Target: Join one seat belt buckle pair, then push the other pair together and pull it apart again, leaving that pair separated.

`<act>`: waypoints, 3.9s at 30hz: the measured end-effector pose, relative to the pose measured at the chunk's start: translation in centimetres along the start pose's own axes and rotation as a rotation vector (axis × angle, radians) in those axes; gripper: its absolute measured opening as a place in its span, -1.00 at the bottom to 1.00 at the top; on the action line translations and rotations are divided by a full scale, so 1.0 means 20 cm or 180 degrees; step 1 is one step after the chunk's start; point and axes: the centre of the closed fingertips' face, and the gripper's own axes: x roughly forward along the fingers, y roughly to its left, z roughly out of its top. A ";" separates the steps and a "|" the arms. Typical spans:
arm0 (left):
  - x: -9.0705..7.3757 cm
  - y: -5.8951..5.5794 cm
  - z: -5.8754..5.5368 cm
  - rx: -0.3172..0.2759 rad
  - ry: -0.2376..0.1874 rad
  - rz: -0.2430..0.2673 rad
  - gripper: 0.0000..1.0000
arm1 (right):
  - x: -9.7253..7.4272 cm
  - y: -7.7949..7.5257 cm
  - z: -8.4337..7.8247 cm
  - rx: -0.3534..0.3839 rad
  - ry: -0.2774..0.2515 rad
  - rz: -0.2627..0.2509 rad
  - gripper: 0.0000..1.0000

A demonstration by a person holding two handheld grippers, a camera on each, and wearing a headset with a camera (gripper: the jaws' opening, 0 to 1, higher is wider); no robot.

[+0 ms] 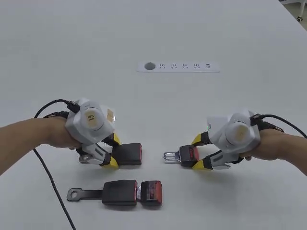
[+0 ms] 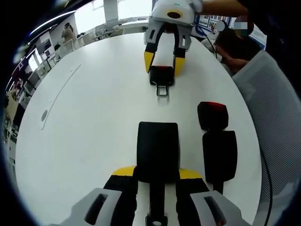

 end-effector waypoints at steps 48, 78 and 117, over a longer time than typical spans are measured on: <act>0.01 0.01 -0.01 0.0067 0.0132 -0.0063 -0.37 | 0.14 0.00 0.24 -0.0055 -0.0152 0.0008 -0.39; 0.01 0.01 -0.01 0.0015 0.0082 -0.0025 -0.37 | 0.20 0.01 0.30 0.0000 -0.0242 -0.0037 -0.41; 0.01 -0.01 0.00 0.0059 0.0055 -0.0004 -0.39 | 0.26 0.02 0.38 0.0037 -0.0163 0.0004 -0.46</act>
